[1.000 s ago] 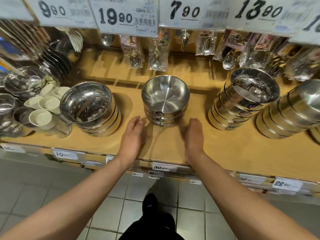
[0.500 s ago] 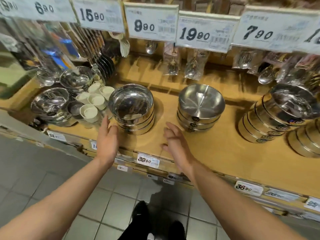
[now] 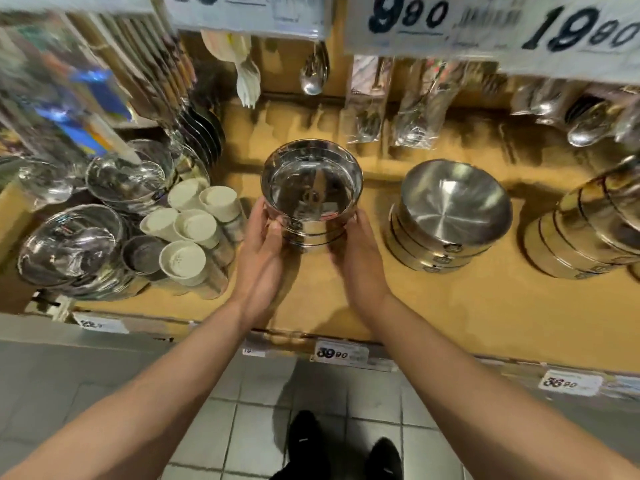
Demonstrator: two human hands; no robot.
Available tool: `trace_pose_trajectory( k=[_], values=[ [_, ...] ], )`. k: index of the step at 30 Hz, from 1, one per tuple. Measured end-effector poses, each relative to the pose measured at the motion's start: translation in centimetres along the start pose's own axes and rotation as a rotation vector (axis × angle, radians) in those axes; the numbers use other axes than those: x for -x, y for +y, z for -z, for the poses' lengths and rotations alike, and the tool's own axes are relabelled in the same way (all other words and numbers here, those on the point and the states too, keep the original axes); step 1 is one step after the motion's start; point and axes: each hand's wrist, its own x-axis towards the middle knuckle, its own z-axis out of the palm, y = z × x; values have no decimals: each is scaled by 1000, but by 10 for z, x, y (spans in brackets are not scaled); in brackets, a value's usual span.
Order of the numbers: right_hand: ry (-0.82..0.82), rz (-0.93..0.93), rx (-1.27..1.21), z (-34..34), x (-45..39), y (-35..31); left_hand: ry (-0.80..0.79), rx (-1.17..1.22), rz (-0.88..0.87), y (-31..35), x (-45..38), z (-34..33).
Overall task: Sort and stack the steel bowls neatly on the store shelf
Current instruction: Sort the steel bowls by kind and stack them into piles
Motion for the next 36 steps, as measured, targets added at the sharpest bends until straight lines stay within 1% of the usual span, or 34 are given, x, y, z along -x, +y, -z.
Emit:
trace_pose_trajectory(
  k=[2,5,8,11,13,19,23,27,30,33,36],
  values=[
    [-30,15,-45,-2,-7,0,-26,100,7,-3,-5,1],
    [-22,26,-74,-6,-9,3,-13,137,37,-6,-8,2],
    [-12,34,-88,-10,-9,7,18,121,46,-7,-12,6],
    [-6,19,-85,-12,-8,9,-1,51,35,-7,-11,6],
    [-1,0,-53,-12,-8,9,17,29,53,-7,-8,4],
    [-14,-90,28,-10,-11,4,62,95,89,-7,-4,-1],
    [-23,-89,42,-7,-8,3,49,136,83,-8,0,0],
    [10,-51,30,-4,-2,2,71,79,87,-6,2,-4],
    [-4,-23,34,-3,-2,0,82,15,92,-5,1,-4],
    [-6,-38,25,-1,-3,-3,67,-39,87,-8,2,-2],
    [-23,-54,18,2,-1,-1,86,-90,102,-10,3,3]
  ],
)
